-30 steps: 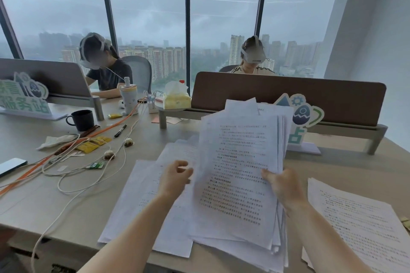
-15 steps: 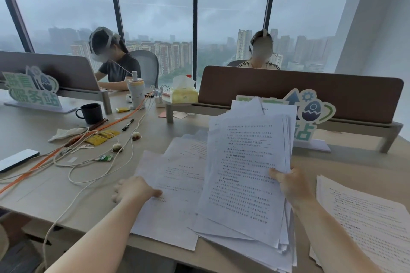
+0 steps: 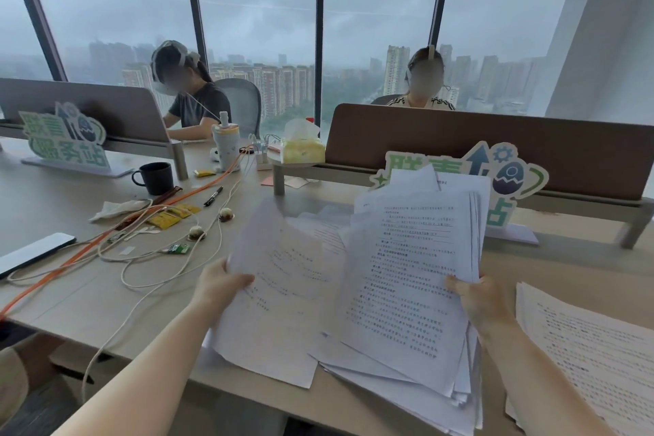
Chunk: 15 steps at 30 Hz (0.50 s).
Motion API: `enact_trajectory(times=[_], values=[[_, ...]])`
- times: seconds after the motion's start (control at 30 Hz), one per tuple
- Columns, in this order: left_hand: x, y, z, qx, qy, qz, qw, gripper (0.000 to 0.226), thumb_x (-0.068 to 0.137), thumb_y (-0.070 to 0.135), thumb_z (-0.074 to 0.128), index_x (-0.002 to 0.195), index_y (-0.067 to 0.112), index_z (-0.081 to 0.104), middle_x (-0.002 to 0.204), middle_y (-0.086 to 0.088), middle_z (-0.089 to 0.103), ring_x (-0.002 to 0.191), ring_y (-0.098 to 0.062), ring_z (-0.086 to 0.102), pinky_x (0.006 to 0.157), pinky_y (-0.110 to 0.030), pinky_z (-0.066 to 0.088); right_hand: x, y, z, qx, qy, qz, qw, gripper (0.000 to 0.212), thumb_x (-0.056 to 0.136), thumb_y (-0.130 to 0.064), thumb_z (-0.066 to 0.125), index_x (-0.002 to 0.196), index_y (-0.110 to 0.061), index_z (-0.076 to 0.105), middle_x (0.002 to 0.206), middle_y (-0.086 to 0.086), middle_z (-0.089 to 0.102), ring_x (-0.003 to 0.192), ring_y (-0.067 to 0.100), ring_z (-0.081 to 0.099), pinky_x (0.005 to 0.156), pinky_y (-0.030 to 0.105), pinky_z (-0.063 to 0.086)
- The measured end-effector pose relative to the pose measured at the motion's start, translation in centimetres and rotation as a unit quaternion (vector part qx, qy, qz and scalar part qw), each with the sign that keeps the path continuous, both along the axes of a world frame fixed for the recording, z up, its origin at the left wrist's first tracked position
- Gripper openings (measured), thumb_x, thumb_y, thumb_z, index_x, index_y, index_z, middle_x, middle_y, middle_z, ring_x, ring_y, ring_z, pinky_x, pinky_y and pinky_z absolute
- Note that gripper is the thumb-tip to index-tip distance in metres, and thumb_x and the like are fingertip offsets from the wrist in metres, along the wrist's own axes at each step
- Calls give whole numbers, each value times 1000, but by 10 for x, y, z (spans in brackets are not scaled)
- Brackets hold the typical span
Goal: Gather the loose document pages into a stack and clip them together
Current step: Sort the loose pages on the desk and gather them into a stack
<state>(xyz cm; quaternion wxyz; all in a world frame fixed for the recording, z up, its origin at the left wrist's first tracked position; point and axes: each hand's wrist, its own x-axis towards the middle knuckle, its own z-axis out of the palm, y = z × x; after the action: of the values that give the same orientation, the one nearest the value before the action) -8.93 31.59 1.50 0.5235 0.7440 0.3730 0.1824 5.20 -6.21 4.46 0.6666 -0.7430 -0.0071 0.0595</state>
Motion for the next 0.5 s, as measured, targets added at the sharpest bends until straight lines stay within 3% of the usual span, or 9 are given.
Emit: enact_trajectory(times=[0.17,0.33,0.5], values=[[-9,-2,58,-31,-145,-47,988,26,75,7,78,97,15,67,91,-9,73,77,-29,69,68,-36,56,4,-10,-3,-22,8,-24,999,19,95,-4,57,112,-3,65,105,19,68,92,38,66,84,46,54],[-10,-14,100,-112,-236,-120,958,46,57,13,81,102,17,69,90,-6,77,74,-26,72,69,-42,61,5,-11,-11,-22,44,-36,998,24,92,-2,59,115,2,63,103,20,68,91,41,67,88,54,54],[10,-47,103,-170,-257,-150,939,41,59,12,78,99,12,69,90,-11,77,71,-26,73,66,-43,62,-5,-4,-14,38,63,12,997,22,93,2,55,113,-4,64,108,16,68,89,36,67,86,49,54]])
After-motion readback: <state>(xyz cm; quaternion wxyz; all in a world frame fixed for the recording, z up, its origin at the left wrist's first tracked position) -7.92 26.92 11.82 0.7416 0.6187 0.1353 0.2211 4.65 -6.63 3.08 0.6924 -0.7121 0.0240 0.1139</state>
